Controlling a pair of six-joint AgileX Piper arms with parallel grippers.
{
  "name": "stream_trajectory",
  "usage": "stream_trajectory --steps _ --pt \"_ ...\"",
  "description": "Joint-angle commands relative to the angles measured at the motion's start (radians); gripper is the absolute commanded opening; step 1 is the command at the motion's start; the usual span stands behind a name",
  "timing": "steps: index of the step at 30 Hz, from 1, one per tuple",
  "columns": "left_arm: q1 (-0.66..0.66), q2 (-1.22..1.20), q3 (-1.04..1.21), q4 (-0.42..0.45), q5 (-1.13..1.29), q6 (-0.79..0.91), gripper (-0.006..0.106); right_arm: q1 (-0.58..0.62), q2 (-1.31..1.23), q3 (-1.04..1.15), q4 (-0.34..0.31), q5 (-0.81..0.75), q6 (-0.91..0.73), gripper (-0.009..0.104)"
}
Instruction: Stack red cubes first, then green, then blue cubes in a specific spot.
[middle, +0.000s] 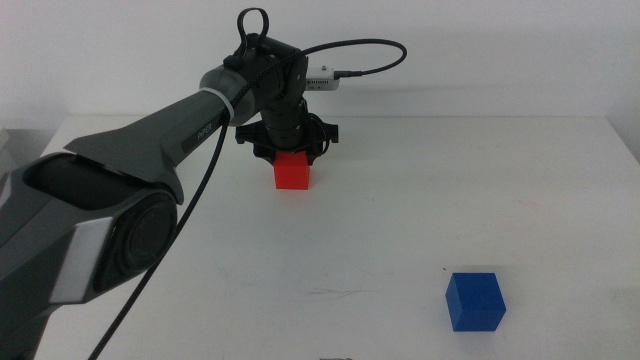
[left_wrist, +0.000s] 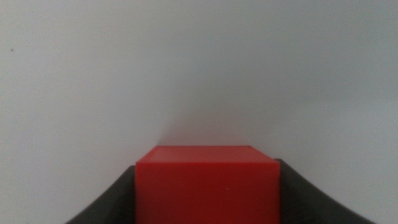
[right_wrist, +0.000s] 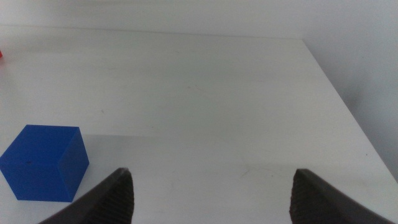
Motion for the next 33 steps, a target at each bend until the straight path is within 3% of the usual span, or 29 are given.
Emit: stream_trajectory --steps 1,2,6,11,24,33 --pt "-0.001 -0.072 -0.034 0.004 -0.040 -0.011 0.036 -0.006 -0.023 -0.018 -0.013 -0.073 -0.005 0.064" --pt "-0.001 -0.076 -0.034 -0.015 -0.017 -0.011 0.027 -0.006 -0.023 -0.018 -0.013 -0.073 -0.005 0.064" --pt "-0.009 -0.113 -0.033 -0.012 0.038 -0.059 0.010 -0.006 -0.023 -0.018 -0.013 -0.073 -0.005 0.064" --pt "-0.071 -0.223 0.049 0.150 0.068 -0.177 -0.001 -0.006 -0.023 -0.018 -0.013 -0.073 -0.005 0.064" --pt "-0.232 -0.590 0.621 0.180 -0.149 -0.425 -0.001 -0.006 -0.023 -0.018 -0.013 -0.073 -0.005 0.064" --pt "-0.312 -0.585 0.725 0.159 -0.204 -0.511 -0.001 -0.006 -0.023 -0.018 -0.013 -0.073 -0.005 0.064"
